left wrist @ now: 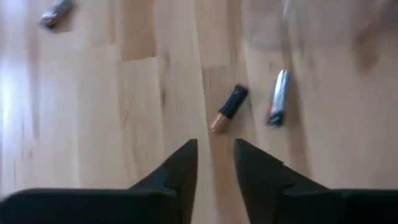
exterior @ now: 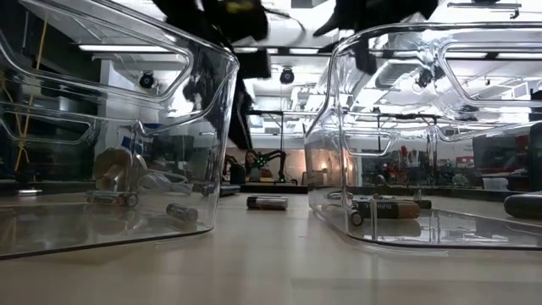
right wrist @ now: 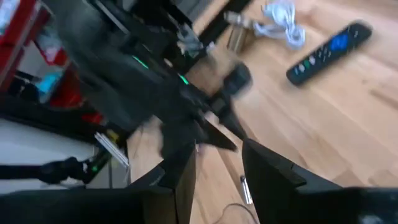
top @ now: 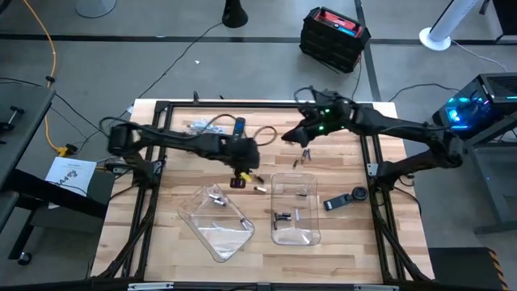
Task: Sort batteries
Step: Put the black battery into the right transparent bin
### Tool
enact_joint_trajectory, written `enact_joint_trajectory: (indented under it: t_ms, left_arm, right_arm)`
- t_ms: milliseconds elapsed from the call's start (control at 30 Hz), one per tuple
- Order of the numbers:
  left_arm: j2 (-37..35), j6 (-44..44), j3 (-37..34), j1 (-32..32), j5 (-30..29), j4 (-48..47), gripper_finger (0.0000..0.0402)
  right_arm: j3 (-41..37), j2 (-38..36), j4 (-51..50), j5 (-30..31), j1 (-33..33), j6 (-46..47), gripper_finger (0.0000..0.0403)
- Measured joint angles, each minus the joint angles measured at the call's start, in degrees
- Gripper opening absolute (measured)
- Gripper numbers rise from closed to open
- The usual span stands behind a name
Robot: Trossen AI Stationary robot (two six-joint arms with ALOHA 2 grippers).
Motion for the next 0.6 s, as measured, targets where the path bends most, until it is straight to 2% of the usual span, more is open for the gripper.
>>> enact_joint_trajectory:
  t_ms: [133, 267, 400, 600]
  left_arm:
    - [7.38, 11.24, 4.26, -0.43, -0.09, -2.62, 0.0147]
    - [12.00, 20.08, 5.88, -1.18, -0.17, -2.27, 0.0179]
    - [15.27, 24.69, 6.67, -1.29, -0.46, -1.08, 0.0185]
    - [17.48, 24.98, 6.95, -0.33, -0.06, 2.06, 0.0177]
  right_arm:
    - [0.00, -4.29, -1.23, 2.33, 0.02, 0.02, 0.0126]
    - [0.00, -7.68, -2.54, 4.81, 0.12, 0.62, 0.0126]
    - [0.00, -9.43, -3.97, 6.95, 0.15, 1.05, 0.0126]
    - [0.00, -9.70, -5.86, 8.25, 0.19, 0.96, 0.0126]
